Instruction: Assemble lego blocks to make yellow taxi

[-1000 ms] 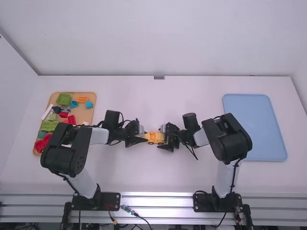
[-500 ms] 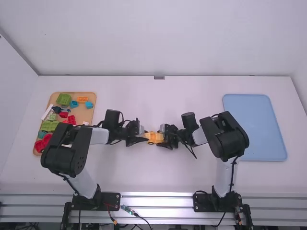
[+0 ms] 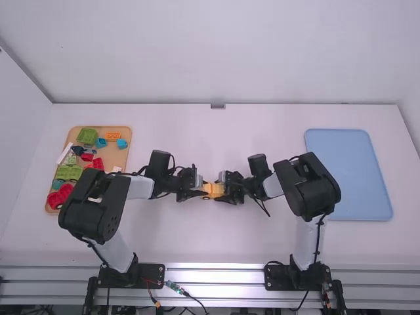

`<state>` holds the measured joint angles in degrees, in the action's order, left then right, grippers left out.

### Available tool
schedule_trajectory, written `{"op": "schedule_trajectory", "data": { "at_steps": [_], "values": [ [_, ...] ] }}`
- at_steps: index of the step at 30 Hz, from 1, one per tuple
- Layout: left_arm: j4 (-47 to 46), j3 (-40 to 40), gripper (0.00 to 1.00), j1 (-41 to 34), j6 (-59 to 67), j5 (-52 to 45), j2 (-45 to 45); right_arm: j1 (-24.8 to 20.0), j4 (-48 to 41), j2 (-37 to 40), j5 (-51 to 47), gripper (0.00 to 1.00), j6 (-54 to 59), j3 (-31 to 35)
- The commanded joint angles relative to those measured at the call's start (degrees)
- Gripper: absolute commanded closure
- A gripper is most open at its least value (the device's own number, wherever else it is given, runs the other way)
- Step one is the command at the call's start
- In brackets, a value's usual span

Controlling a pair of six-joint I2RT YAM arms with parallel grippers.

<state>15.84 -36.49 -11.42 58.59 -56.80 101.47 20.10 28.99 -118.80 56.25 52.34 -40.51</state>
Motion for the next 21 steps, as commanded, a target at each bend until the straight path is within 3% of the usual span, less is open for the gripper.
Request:
{"op": "schedule_trajectory", "data": {
  "at_steps": [1, 21],
  "values": [
    [-0.6, -0.5, 0.98, -0.2, 1.1, -1.1, 0.7, 0.1, -0.9, -1.0, -0.2, 0.41, 0.7, 0.0],
    [2.8, -0.5, 0.98, -0.3, 3.2, -1.5, 4.5, 0.2, -2.9, -1.0, 0.8, 0.37, 2.5, 0.0]
  ]
}}
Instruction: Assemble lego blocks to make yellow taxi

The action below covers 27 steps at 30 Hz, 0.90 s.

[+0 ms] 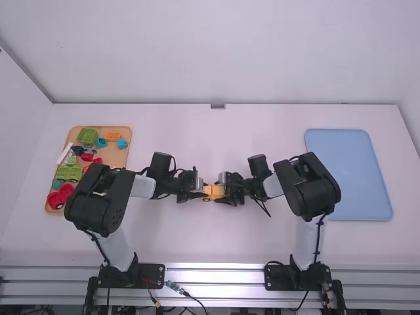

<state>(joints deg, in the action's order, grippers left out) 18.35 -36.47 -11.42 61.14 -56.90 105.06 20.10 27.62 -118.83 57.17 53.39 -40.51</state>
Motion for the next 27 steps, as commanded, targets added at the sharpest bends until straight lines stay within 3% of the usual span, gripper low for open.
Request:
{"op": "schedule_trajectory", "data": {
  "at_steps": [1, 27],
  "values": [
    [0.4, -0.5, 0.98, -0.3, 0.7, -1.4, 1.0, 0.2, -1.7, -1.0, 0.1, 0.37, 2.1, 0.0],
    [0.4, -0.5, 0.98, -3.2, 1.1, 2.2, 1.1, 0.2, -2.6, -1.0, 1.6, 0.35, 3.1, -0.8]
  ]
}}
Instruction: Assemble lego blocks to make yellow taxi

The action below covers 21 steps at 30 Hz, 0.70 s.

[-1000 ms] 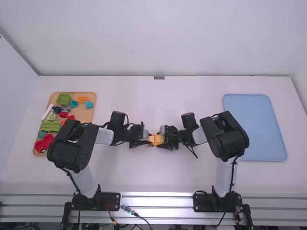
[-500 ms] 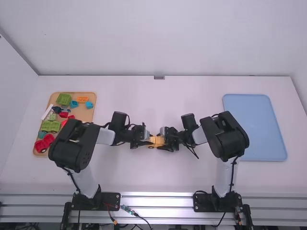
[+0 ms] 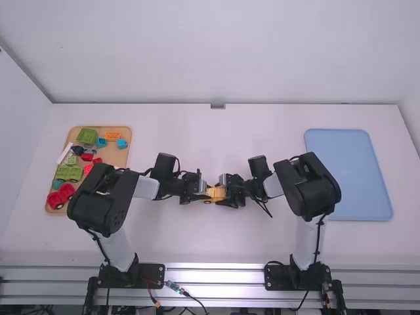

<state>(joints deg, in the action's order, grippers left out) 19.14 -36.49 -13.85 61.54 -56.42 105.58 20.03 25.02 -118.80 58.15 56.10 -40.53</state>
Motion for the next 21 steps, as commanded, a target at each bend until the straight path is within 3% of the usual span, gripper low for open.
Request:
{"op": "schedule_trajectory", "data": {
  "at_steps": [1, 6, 21],
  "values": [
    [-0.4, -0.5, 0.95, -0.6, 0.7, 1.8, 0.6, 0.2, 0.0, -1.0, 0.5, 0.35, 0.3, -0.8],
    [-0.2, -0.6, 0.87, -0.5, 0.7, 1.8, 0.6, 0.2, 0.0, -1.0, 0.6, 0.35, 0.3, -0.7],
    [-0.2, -0.6, 0.91, -0.9, 0.7, 3.2, 0.6, 0.2, -1.5, -1.0, 0.6, 0.35, 1.4, -0.8]
  ]
}}
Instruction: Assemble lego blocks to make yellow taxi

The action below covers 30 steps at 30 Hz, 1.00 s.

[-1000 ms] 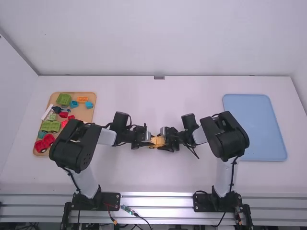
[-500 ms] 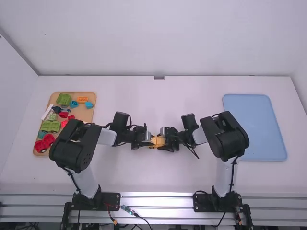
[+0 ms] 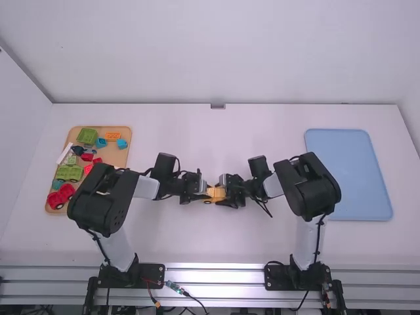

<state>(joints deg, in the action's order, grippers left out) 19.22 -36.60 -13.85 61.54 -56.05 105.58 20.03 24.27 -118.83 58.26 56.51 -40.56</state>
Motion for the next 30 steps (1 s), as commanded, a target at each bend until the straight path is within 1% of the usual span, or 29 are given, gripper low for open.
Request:
{"op": "schedule_trajectory", "data": {
  "at_steps": [1, 11, 17, 28, 30],
  "values": [
    [-0.3, -0.5, 0.91, -0.9, 0.7, 2.8, 0.6, 0.3, -0.8, -1.0, 0.5, 0.35, 0.9, -0.7],
    [-0.3, -0.5, 0.89, -0.6, 0.6, 2.7, 0.6, 0.2, -0.7, -1.0, 0.5, 0.35, 1.0, -0.7],
    [-0.3, -0.5, 0.86, -0.6, 0.7, -0.4, 0.6, 0.2, -0.1, -1.0, 0.5, 0.35, 0.8, -0.7],
    [-0.3, -0.5, 0.83, -0.8, 0.6, -0.6, 0.6, 0.2, 0.2, -1.0, 0.5, 0.35, 0.7, -0.7],
    [-0.3, -0.5, 0.83, -0.7, 0.7, -0.5, 0.6, 0.2, 1.0, -1.0, 0.4, 0.35, -0.7, -0.7]
  ]
}}
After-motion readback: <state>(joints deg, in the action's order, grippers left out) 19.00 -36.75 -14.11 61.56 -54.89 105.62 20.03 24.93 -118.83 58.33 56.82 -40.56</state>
